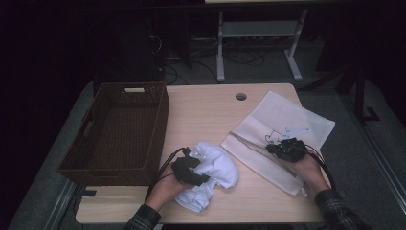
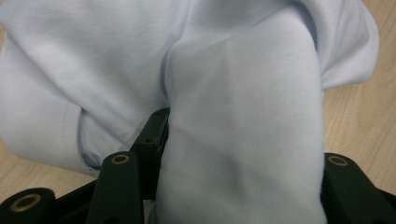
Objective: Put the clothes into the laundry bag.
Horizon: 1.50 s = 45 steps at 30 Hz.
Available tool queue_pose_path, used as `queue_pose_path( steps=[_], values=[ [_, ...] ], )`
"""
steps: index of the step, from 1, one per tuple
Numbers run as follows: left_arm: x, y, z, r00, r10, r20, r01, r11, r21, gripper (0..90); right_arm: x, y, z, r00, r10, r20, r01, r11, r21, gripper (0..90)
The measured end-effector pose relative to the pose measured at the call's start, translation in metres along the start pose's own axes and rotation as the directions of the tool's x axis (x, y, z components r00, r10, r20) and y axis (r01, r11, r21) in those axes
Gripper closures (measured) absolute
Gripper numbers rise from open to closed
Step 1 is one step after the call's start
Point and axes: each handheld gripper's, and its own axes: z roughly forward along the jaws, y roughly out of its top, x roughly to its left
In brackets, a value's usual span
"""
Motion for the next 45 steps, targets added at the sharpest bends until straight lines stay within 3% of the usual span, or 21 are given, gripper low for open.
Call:
queue_pose_path(
  steps=[14,15,19,26,32,35,40,43,45],
  values=[
    [0.000,0.000,0.000,1.0000,0.004,0.000,-0.004,1.0000,0.002,47.3,0.001,0.022,-0.006,0.9994,0.028,0.019,-0.026,0.997,-0.076,86.2],
    [0.000,0.000,0.000,1.0000,0.006,0.000,-0.006,1.0000,0.002,47.3,0.000,0.025,-0.008,0.9991,0.039,0.018,-0.037,0.994,-0.105,86.2],
    [0.000,0.000,0.000,1.0000,0.004,0.001,-0.004,1.0000,0.002,47.4,-0.002,0.029,-0.011,0.9984,0.055,0.013,-0.052,0.991,-0.125,86.4],
    [0.000,0.000,0.000,1.0000,0.005,0.001,-0.005,1.0000,0.003,47.4,-0.008,0.041,-0.021,0.9958,0.091,0.012,-0.086,0.976,-0.200,87.0],
    [0.000,0.000,0.000,1.0000,0.004,0.001,-0.004,1.0000,0.002,47.4,-0.010,0.049,-0.027,0.9957,0.091,0.018,-0.085,0.973,-0.214,87.2],
    [0.000,0.000,0.000,1.0000,0.004,0.001,-0.004,1.0000,0.002,47.4,-0.010,0.055,-0.030,0.9950,0.100,0.004,-0.096,0.965,-0.246,87.4],
    [0.000,0.000,0.000,0.9999,0.012,-0.004,-0.012,0.9999,0.004,48.1,-0.006,0.064,-0.032,0.9968,0.080,0.008,-0.075,0.966,-0.248,87.4],
    [0.000,0.001,-0.001,0.9998,0.019,-0.004,-0.019,0.9998,0.008,51.0,-0.006,0.068,-0.035,0.9969,0.079,0.007,-0.074,0.960,-0.270,87.5],
    [0.002,0.001,-0.003,0.9999,0.016,0.004,-0.016,0.9998,0.007,55.2,-0.005,0.068,-0.034,0.9970,0.078,0.005,-0.074,0.961,-0.265,87.5]
  ],
)
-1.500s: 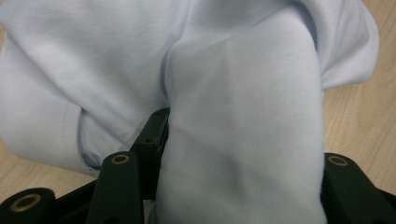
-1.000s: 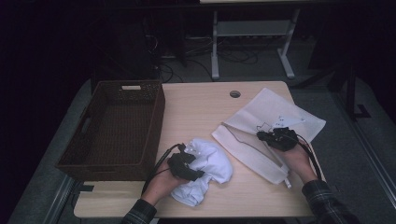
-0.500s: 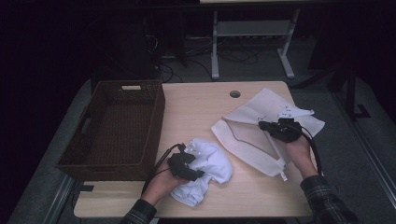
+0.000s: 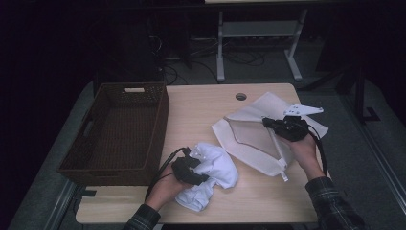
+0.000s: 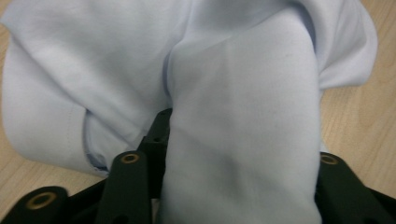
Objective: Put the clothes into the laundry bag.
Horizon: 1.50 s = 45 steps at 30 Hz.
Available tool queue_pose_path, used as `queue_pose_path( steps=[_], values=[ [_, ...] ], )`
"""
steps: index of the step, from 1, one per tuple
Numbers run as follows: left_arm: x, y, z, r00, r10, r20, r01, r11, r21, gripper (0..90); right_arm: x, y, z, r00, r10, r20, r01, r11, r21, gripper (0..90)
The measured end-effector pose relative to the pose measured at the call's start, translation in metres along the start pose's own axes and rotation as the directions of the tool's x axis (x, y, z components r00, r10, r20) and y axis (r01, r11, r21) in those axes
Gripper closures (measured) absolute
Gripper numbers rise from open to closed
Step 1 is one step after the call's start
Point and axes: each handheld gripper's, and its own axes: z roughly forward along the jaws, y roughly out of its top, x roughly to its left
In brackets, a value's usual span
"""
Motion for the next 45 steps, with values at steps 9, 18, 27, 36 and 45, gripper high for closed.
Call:
queue_pose_path(
  steps=[9,18,27,36,45],
  values=[
    [0.001,0.002,-0.018,0.9994,0.034,0.012,-0.034,0.9993,-0.016,62.2,0.001,-0.003,0.004,0.9999,-0.013,-0.008,0.013,1.000,0.026,87.4],
    [-0.004,0.012,-0.036,0.9979,0.060,0.027,-0.058,0.9959,-0.069,62.5,0.004,-0.007,0.009,0.9994,-0.026,-0.020,0.027,0.998,0.054,87.4],
    [-0.006,0.030,-0.039,0.9942,0.105,0.024,-0.103,0.9913,-0.082,62.5,0.009,-0.008,0.009,0.9986,-0.034,-0.039,0.037,0.997,0.068,87.4],
    [-0.010,0.050,-0.036,0.9893,0.141,0.039,-0.136,0.9853,-0.103,62.6,0.015,-0.010,0.007,0.9973,-0.042,-0.061,0.046,0.997,0.060,87.6],
    [-0.023,0.068,-0.023,0.9786,0.191,0.076,-0.183,0.9775,-0.106,62.6,0.023,-0.006,0.002,0.9946,-0.057,-0.086,0.061,0.997,0.047,87.6]
  ],
)
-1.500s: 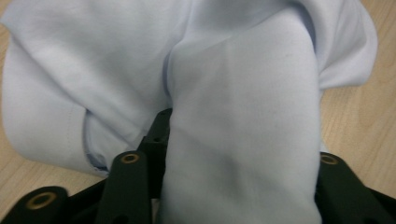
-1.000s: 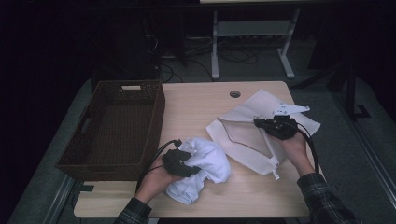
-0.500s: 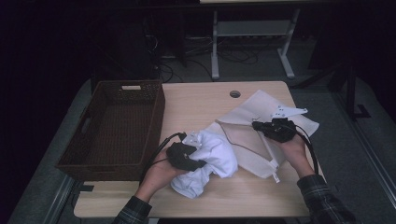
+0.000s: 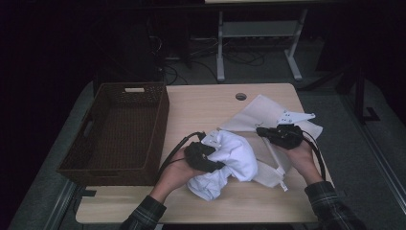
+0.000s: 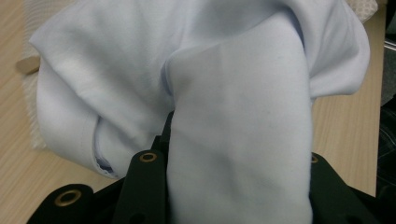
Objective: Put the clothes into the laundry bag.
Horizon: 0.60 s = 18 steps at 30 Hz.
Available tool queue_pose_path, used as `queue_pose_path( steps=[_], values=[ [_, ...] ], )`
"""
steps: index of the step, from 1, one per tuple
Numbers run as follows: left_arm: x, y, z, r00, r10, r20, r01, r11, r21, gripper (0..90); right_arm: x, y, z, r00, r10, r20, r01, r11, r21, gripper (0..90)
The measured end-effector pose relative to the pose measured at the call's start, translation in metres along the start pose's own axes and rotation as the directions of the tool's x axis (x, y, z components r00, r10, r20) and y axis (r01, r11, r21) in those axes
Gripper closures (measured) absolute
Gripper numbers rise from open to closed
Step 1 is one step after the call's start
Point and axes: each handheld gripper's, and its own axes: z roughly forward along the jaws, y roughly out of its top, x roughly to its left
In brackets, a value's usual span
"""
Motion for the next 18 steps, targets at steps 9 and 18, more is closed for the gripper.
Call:
queue_pose_path(
  steps=[9,18],
  values=[
    [-0.006,0.011,0.019,0.9987,0.036,0.034,-0.037,0.9989,0.029,62.6,0.002,0.000,-0.001,0.9999,-0.003,-0.014,0.003,1.000,-0.005,87.6],
    [-0.001,0.019,0.034,0.9984,0.034,0.046,-0.036,0.9986,0.039,62.5,0.004,0.001,-0.003,0.9995,-0.008,-0.030,0.008,1.000,-0.005,87.6]
  ],
)
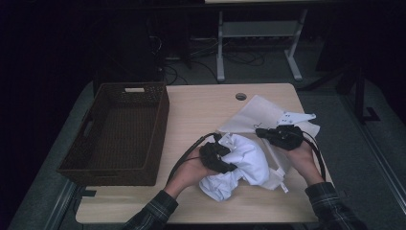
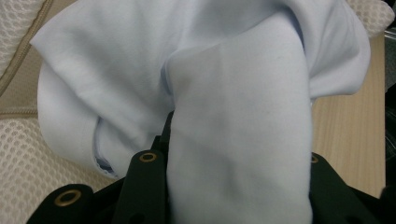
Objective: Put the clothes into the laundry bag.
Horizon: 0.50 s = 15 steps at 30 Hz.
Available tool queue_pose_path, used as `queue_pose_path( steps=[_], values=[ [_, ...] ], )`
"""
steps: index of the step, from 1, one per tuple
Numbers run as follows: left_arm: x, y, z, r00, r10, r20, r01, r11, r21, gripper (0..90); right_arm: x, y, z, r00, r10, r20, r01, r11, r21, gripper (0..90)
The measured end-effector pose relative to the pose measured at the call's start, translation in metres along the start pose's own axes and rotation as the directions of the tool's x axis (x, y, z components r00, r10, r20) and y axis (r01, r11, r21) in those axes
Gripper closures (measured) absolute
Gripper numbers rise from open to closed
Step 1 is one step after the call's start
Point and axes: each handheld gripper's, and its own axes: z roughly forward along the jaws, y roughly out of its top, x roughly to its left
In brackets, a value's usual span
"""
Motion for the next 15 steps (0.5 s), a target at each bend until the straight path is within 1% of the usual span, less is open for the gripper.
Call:
queue_pose_path(
  steps=[3,4,5,7,10,12,13,15],
  values=[
    [0.002,0.001,0.004,1.0000,-0.003,-0.005,0.003,1.0000,-0.004,62.5,0.000,0.000,0.000,1.0000,0.000,-0.005,0.000,1.000,0.000,87.6],
    [0.003,0.001,0.005,0.9999,-0.007,-0.011,0.007,1.0000,-0.002,62.4,0.000,0.000,-0.001,1.0000,0.000,-0.006,0.000,1.000,0.000,87.6],
    [0.005,0.001,0.005,0.9999,-0.003,-0.017,0.004,1.0000,0.003,62.4,0.001,0.000,0.000,1.0000,-0.001,-0.008,0.001,1.000,-0.002,87.6],
    [0.007,0.000,0.006,0.9995,-0.017,-0.025,0.017,0.9999,0.000,62.4,0.001,0.001,0.000,0.9999,-0.005,-0.011,0.005,1.000,-0.002,87.6],
    [0.010,-0.001,0.007,0.9992,-0.027,-0.031,0.027,0.9996,-0.003,62.5,0.003,0.001,0.001,0.9998,-0.010,-0.016,0.010,1.000,0.001,87.6],
    [0.012,-0.001,0.007,0.9989,-0.028,-0.036,0.028,0.9996,0.003,62.5,0.004,0.001,0.002,0.9998,-0.011,-0.018,0.011,1.000,0.004,87.6],
    [0.013,-0.001,0.008,0.9986,-0.037,-0.038,0.037,0.9993,-0.005,62.5,0.005,0.002,0.002,0.9997,-0.014,-0.019,0.014,1.000,0.004,87.6],
    [0.016,-0.002,0.008,0.9979,-0.047,-0.045,0.047,0.9989,0.000,62.6,0.006,0.002,0.003,0.9996,-0.018,-0.022,0.018,1.000,0.006,87.6]
  ],
)
